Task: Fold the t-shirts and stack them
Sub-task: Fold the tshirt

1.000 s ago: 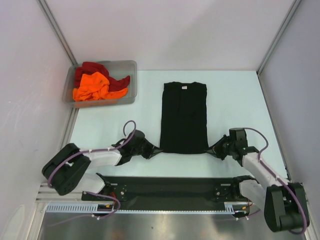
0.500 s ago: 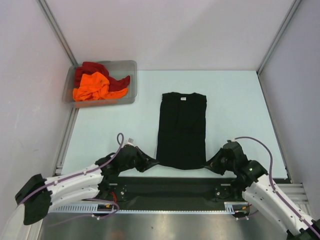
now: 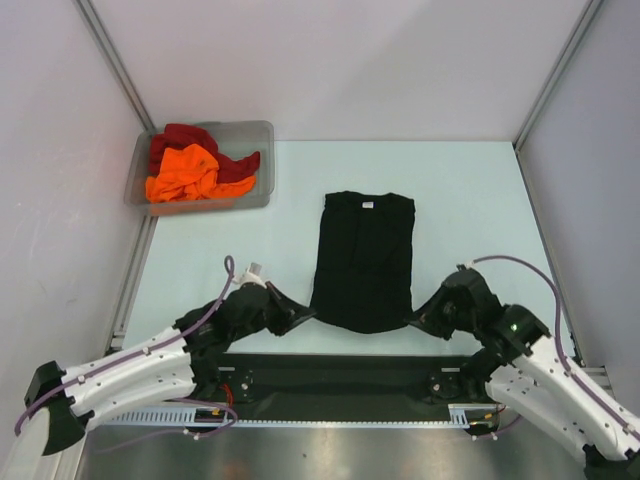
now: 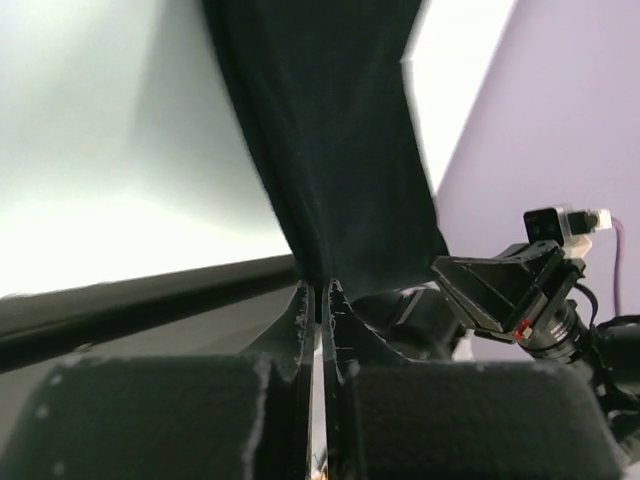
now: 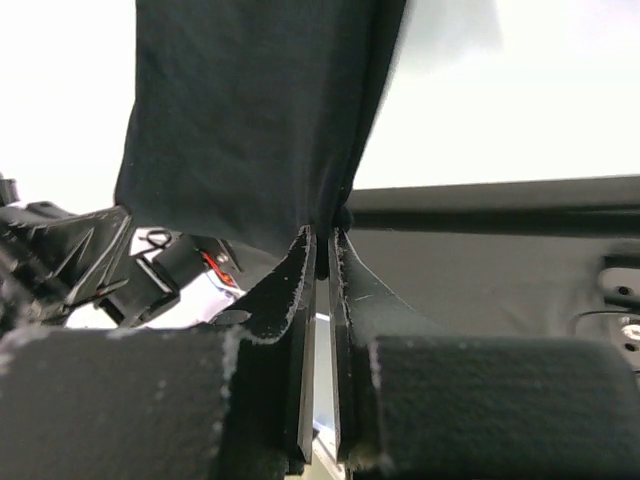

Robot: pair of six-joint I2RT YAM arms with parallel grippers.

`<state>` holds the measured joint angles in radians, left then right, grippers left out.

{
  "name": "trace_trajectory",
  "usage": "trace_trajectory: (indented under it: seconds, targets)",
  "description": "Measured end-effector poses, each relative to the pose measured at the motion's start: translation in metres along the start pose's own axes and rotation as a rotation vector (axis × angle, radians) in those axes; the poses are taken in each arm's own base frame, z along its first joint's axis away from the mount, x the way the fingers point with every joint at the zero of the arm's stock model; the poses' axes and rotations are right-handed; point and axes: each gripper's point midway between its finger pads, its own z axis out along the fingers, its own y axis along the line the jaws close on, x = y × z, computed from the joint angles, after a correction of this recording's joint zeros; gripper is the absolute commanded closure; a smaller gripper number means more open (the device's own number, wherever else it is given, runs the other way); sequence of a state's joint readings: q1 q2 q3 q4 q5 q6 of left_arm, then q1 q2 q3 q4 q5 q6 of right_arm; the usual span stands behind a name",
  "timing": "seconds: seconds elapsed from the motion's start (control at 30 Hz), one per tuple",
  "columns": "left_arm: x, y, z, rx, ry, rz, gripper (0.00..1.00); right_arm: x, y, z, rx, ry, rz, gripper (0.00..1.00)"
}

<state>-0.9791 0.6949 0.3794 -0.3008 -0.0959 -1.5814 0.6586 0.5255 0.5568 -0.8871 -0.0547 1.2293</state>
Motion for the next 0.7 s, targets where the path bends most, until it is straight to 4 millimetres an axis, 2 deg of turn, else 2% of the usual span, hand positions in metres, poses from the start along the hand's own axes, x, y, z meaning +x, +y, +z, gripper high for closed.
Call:
trace_trajectory:
  seconds: [0.1, 0.23, 0.3, 0.4, 0.5, 0.6, 0.7]
  targets:
    - [-0.013, -0.031, -0.001, 0.031, -0.040, 0.040, 1.00, -0.017, 0.029, -0.003, 0.028, -0.019, -0.047, 1.00]
    - [-0.049, -0.064, 0.013, 0.028, -0.115, 0.075, 1.00, -0.055, 0.064, 0.009, 0.040, -0.058, -0.075, 1.00]
    - [-0.073, -0.076, 0.028, -0.007, -0.134, 0.089, 1.00, -0.078, 0.070, 0.021, 0.049, -0.064, -0.061, 1.00]
    - [-0.100, -0.092, 0.050, -0.030, -0.137, 0.114, 1.00, -0.114, 0.067, 0.041, 0.073, -0.062, -0.024, 1.00]
    - [-0.123, -0.111, 0.074, -0.046, -0.119, 0.150, 1.00, -0.139, 0.069, 0.057, 0.079, -0.039, -0.021, 1.00]
    - [-0.143, -0.132, 0.100, -0.037, -0.113, 0.187, 1.00, -0.162, 0.081, 0.074, 0.059, -0.017, -0.052, 1.00]
    - [-0.157, -0.142, 0.117, -0.024, -0.113, 0.204, 1.00, -0.186, 0.093, 0.086, 0.023, -0.013, -0.069, 1.00]
